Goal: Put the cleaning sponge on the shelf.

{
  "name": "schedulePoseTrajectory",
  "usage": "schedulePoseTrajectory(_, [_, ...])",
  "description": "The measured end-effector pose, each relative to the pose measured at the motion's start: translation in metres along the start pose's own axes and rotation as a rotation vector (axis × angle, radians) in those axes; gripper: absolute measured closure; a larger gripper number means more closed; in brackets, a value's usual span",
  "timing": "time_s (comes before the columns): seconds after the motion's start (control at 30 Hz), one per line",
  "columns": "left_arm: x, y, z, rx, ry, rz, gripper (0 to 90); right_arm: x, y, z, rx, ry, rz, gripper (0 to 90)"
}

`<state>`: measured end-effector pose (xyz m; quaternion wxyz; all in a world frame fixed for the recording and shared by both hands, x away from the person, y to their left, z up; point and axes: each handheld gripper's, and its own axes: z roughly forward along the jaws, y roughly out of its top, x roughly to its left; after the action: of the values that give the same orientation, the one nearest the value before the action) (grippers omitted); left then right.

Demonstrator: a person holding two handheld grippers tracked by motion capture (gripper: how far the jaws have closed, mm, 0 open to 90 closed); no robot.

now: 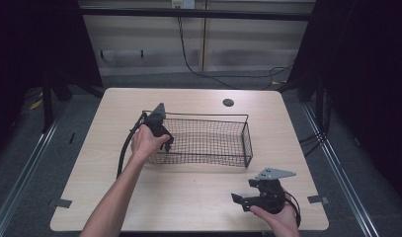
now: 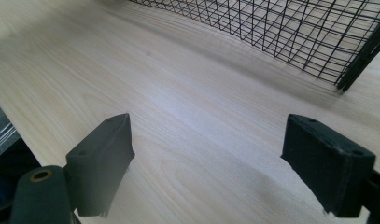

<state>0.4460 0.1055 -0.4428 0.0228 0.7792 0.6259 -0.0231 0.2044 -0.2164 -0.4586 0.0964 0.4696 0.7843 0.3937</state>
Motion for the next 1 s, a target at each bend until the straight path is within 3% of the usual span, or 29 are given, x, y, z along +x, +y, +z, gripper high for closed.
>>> schedulePoseTrajectory(0.07, [0.001,0.0,0.0,0.021,-0.017,0.013,26.2,0.0,0.0,0.0,0.002,0.0,0.003,15.8])
schedulePoseTrajectory(0.57, [0.001,0.0,-0.002,0.051,-0.038,0.022,19.8,0.0,0.0,0.0,0.002,0.001,0.003,15.8])
schedulePoseTrajectory(1.0, [0.004,-0.002,-0.01,0.01,-0.078,0.007,17.3,0.0,0.0,0.0,0.001,0.001,0.003,15.7])
